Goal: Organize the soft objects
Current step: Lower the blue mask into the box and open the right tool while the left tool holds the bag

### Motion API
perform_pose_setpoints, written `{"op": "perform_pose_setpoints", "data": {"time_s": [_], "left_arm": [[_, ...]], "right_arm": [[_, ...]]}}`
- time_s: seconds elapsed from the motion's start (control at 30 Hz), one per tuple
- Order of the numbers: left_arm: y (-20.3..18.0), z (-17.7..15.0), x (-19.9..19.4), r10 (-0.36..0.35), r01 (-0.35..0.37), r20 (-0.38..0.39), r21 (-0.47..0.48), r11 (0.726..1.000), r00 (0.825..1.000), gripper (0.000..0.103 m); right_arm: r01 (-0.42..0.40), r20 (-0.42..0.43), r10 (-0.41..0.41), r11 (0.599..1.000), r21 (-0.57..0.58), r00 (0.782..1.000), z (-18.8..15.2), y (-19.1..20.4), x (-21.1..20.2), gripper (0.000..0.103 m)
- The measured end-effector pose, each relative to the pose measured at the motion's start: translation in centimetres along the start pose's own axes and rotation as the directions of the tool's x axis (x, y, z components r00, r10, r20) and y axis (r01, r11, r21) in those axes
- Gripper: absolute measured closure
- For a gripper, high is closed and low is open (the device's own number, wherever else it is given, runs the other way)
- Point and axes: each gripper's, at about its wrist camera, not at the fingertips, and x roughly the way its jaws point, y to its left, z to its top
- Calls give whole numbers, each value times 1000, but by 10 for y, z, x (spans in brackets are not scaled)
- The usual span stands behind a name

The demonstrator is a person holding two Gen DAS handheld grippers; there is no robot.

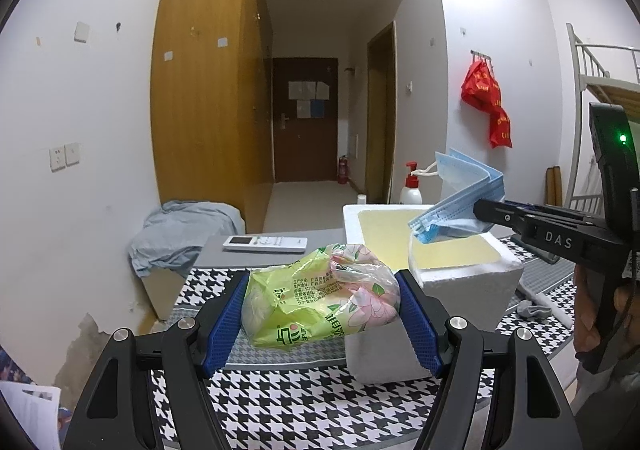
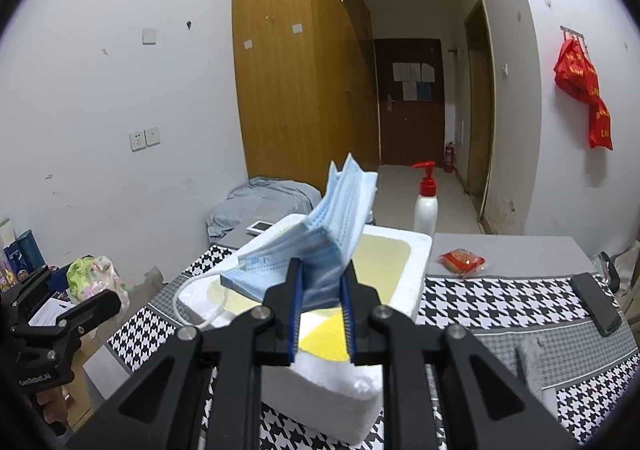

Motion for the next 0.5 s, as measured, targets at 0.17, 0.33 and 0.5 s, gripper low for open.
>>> {"op": "perform_pose_setpoints", "data": {"time_s": [0.17,0.33,0.5], "left_arm": [[-1,0,3,2,-2,-9,0,1000,1000,30],[0,1,2,10,-10,-1,-2,1000,1000,30],[-1,2,-2,22,-22,10,-8,1000,1000,30]], "right_arm": [[-2,-27,2,1000,4,1000,3,-1,9,82],[-5,-41,5,1000,4,999,6,0,13,82],[-3,-47,2,1000,-13,999,6,2,16,82]]}}
